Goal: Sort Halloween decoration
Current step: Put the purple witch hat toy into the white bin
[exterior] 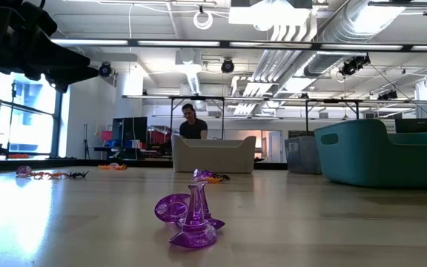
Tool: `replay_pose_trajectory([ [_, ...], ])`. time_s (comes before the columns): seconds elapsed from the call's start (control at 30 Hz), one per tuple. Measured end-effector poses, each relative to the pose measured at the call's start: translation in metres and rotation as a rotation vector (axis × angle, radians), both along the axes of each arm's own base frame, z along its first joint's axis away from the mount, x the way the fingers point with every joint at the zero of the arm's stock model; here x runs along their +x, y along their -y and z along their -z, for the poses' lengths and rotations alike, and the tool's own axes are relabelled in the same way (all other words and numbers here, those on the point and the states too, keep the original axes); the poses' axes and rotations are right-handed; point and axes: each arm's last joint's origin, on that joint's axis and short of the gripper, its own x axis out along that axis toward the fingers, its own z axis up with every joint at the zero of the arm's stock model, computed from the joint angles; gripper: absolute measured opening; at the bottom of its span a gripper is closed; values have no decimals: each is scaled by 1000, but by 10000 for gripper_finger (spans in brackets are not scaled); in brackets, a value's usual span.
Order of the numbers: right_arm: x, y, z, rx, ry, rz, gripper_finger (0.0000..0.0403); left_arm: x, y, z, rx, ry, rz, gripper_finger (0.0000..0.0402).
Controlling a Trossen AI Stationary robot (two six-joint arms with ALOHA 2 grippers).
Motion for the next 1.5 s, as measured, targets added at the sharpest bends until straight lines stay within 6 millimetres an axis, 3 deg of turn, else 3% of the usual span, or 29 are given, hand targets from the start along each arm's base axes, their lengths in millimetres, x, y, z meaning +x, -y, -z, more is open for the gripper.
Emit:
replay_pose_trajectory([
  [0.33,2,0,-8,-2,78,-14,182,0,0,0,0,0,0,186],
  [0.9,22,23,-10,-12,-1,-79,184,0,0,0,0,0,0,186],
  [1.5,28,17,0,59,-37,-72,183,0,0,0,0,0,0,186],
])
